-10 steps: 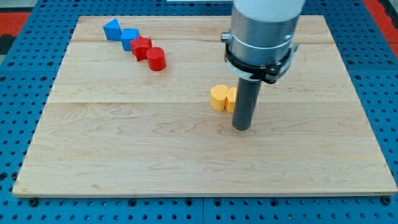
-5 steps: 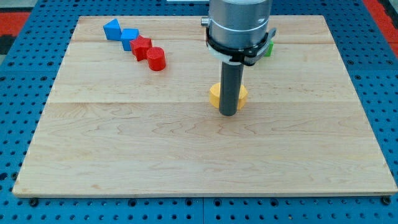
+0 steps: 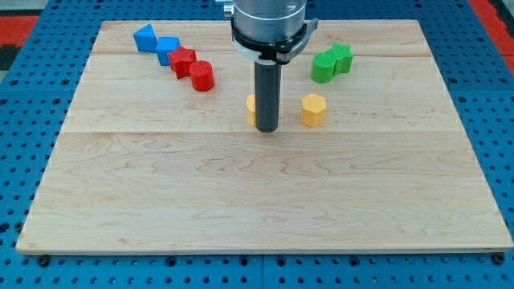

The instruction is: Slide the yellow heart to red circle

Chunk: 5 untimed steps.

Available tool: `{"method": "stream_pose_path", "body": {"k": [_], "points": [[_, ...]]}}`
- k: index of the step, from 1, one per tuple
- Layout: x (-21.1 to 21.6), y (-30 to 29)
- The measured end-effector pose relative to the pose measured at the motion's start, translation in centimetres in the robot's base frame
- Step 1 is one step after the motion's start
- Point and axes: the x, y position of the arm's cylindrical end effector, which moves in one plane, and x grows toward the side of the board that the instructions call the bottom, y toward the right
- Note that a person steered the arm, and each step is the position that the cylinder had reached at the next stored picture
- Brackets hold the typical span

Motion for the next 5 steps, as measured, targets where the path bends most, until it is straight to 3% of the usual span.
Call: {"method": "stream_pose_path", "body": {"k": [2,4,5], "points": [[-3.2,-0.7],[-7.7,-6.2],[-4.8,-2.4]]}}
